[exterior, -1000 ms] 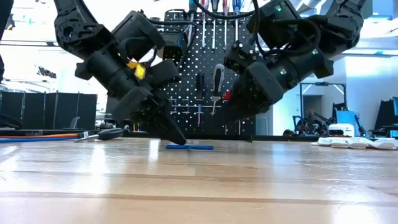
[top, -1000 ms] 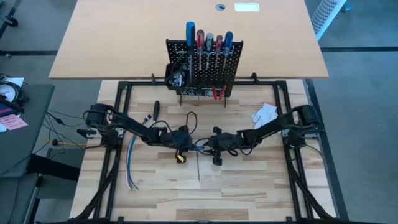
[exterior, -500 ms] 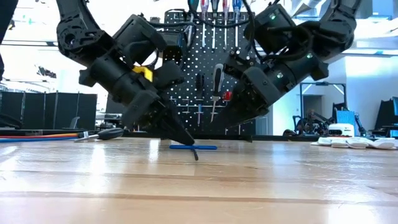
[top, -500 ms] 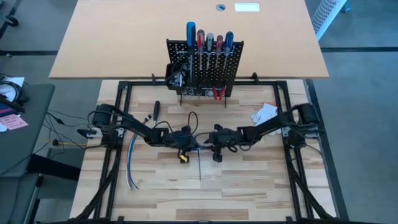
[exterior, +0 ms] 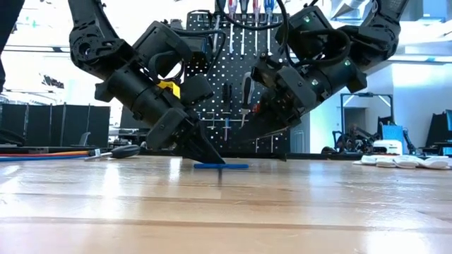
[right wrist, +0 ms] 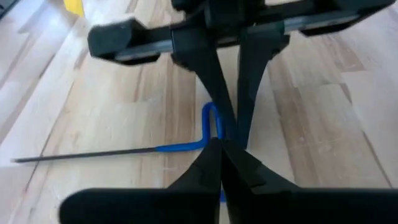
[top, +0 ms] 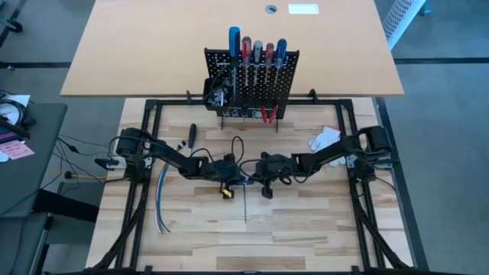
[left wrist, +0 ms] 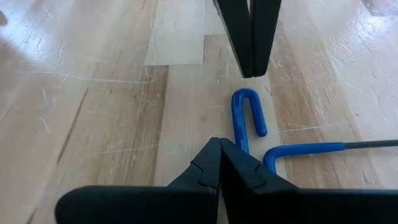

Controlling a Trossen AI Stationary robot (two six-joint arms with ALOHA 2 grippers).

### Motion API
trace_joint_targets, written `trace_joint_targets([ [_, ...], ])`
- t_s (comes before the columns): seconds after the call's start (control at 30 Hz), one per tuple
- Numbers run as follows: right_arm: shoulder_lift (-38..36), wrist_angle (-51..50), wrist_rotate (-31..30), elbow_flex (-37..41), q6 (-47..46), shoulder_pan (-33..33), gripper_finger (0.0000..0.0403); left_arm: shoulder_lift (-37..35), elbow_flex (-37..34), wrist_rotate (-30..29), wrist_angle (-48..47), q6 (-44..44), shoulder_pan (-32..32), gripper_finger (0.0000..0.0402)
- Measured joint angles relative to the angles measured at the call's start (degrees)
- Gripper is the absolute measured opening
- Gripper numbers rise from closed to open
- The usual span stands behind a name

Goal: Hang tools onto peg board
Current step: Hang the blue pick tool on the black pegboard

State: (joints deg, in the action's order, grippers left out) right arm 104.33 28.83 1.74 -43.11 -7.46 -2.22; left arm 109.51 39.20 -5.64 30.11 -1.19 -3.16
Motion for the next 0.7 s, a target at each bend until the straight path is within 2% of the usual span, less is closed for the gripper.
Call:
trace_joint_targets([
  [0.33, 7.9, 4.9, 3.4, -1.4, -1.6, 0.0, 0.0007, 0.0, -0.1, 0.1, 0.3, 0.2, 0.0, 0.0],
  [0.53, 8.3, 4.7, 3.4, -1.7, -2.5, 0.1, 0.0005, 0.0, -0.1, -0.6, 0.9, -0.9, -0.3, 0.0],
  [0.7, 7.9, 4.1, 3.4, -1.7, -2.8, 0.1, 0.0005, -3.9, -0.1, -3.6, -1.0, -3.5, -2.2, 0.0],
])
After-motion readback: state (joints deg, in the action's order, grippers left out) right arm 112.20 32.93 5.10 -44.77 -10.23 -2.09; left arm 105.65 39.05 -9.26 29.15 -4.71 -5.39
